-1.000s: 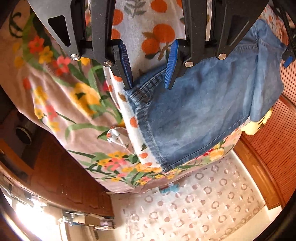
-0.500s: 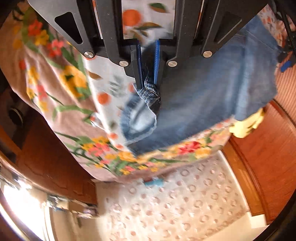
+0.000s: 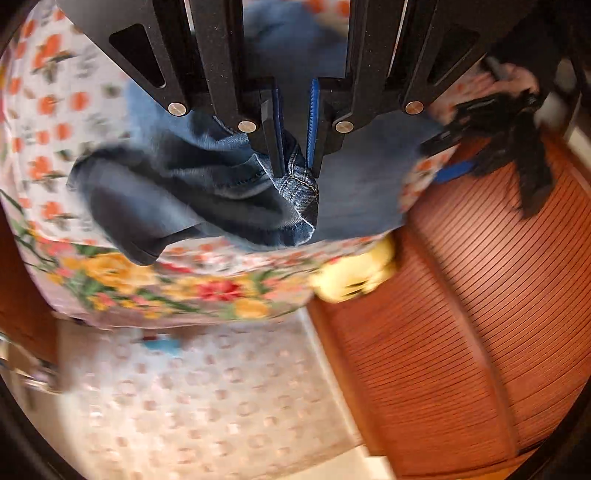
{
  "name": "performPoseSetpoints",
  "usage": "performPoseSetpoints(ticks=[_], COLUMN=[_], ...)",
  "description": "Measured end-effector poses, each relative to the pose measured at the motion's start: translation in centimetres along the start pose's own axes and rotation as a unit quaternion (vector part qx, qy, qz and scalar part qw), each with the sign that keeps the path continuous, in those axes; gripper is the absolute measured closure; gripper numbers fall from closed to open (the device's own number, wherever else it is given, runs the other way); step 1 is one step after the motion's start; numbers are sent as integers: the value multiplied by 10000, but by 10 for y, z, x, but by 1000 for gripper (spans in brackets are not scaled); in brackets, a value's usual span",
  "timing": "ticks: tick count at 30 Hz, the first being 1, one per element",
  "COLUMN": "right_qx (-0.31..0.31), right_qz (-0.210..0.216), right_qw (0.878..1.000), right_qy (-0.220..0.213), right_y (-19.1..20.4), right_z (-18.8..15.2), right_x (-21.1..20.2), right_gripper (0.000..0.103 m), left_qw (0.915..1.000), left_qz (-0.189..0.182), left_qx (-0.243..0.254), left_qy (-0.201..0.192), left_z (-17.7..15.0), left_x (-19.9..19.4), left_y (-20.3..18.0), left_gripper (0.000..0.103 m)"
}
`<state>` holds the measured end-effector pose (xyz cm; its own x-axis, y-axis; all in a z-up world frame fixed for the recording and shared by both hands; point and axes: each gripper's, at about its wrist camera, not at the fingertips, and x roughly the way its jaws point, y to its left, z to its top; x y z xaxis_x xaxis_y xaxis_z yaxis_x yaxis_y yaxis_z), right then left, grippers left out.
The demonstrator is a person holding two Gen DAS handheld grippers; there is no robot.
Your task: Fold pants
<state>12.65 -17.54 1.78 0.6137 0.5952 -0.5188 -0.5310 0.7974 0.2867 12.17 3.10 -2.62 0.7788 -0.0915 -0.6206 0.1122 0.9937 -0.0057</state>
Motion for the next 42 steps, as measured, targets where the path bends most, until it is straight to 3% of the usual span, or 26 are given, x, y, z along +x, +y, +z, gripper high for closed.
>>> performPoseSetpoints(ticks=[4,10,26,34,42], right_qx=[-245,-445,-538,-309,-178], right_qz=[472,317,-298,-808,-808], right_qw=[9981,9962,9977,9960,9963], right_qy=[319,685,273,227,225], right_y=[32,33,30,-2,-19], right_z=[-21,-44,-58,-55,-37], right_x=[9,12,-65,-55,-23], right_gripper=[92,88,76,76,69], left_qw=[10000,9999,9982,9963,9944], left_qz=[-13,-119,-562,-838,-1029], left_qx=[-83,-49,173,176,231], left_qy=[-44,-13,-67,28,67], left_z=[-3,-7,1,3,6], left_x=[-6,-8,-12,-8,-5], left_y=[1,-6,-45,-63,-80], left_gripper=[34,34,34,34,34])
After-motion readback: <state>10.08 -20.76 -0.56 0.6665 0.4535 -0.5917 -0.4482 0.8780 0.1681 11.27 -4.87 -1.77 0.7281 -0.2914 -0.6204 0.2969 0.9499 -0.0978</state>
